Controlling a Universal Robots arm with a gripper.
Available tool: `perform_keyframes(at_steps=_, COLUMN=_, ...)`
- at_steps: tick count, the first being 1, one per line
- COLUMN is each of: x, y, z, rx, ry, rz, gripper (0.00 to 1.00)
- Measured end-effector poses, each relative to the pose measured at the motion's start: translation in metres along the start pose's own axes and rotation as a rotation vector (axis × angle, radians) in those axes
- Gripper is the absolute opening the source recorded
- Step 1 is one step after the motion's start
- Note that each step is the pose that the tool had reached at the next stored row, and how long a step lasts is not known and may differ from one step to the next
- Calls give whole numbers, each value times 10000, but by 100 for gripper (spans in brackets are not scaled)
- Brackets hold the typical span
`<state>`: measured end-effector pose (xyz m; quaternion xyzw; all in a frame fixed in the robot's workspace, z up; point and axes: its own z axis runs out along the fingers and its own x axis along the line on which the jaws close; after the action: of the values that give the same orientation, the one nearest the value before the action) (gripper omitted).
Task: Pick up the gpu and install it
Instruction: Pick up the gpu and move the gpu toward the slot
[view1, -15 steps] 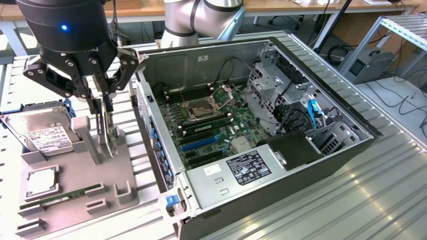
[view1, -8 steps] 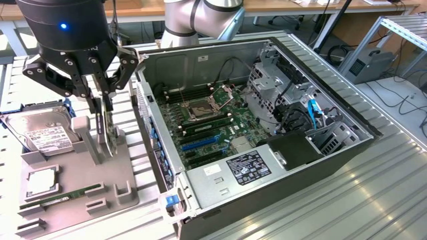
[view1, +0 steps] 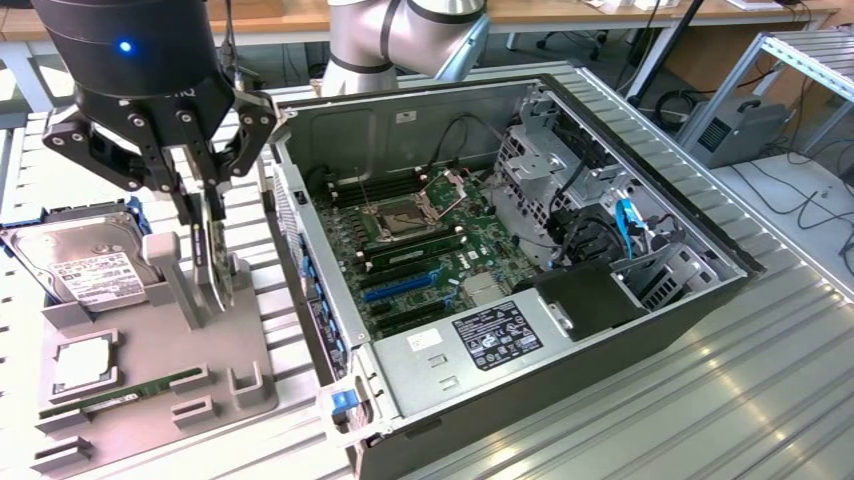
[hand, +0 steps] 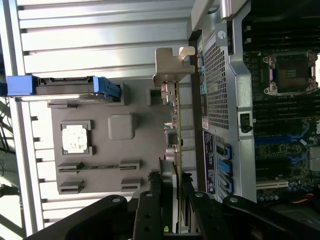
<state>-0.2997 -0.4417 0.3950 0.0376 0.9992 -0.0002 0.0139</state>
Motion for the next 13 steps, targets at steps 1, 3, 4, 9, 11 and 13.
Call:
perform_keyframes(at_steps=1, x=0, y=0, z=-3, rx=0, ry=0, rz=0, gripper=27)
perform_keyframes(at_steps=3, x=-1, y=0, z=-10, rx=0, ry=0, rz=0, gripper=27)
perform_keyframes(at_steps=4, x=0, y=0, z=-12, rx=0, ry=0, rz=0, gripper=27)
perform_keyframes(at_steps=9, x=-1, y=0, z=-24, rx=0, ry=0, rz=0, gripper=27)
perform_keyframes(at_steps=11, x=-1, y=0, z=-30, rx=0, ry=0, rz=-1, gripper=27)
perform_keyframes(at_steps=13, x=-1, y=0, z=-35, rx=0, ry=-1, rz=0, gripper=27)
